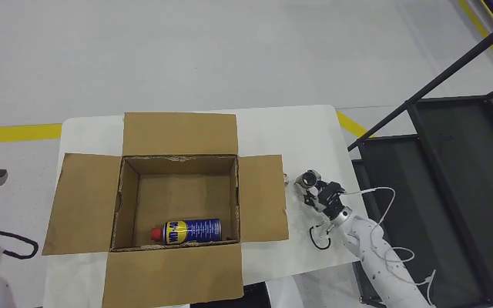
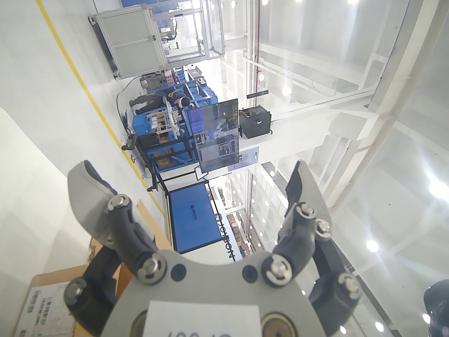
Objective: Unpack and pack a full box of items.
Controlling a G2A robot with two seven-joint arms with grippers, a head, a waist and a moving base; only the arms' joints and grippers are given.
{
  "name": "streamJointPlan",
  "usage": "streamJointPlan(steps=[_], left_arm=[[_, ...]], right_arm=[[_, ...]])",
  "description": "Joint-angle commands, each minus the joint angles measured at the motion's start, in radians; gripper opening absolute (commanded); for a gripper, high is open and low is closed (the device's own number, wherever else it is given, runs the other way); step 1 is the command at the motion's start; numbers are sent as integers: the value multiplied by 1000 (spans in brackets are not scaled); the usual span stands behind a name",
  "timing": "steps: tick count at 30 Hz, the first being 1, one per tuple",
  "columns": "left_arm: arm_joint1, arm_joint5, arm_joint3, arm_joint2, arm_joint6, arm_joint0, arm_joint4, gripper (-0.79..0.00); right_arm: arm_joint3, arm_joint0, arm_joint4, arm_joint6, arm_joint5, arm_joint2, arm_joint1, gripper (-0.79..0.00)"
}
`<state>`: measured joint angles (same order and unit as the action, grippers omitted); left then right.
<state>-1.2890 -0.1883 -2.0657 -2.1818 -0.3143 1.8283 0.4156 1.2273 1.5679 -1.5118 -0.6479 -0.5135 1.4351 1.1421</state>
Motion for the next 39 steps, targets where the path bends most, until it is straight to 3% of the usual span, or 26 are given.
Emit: streamJointPlan(steps=[1,23,39], left_arm=[[0,0,0,0,0,0,0,0],[0,0,0,0,0,0,0,0],[0,0,0,0,0,0,0,0]], right_arm=[[31,20,35,17,-7,20,-3,-785],[511,229,295,187,-124,252,-32,-785],[848,244,301,475,-162,158,-35,-785]])
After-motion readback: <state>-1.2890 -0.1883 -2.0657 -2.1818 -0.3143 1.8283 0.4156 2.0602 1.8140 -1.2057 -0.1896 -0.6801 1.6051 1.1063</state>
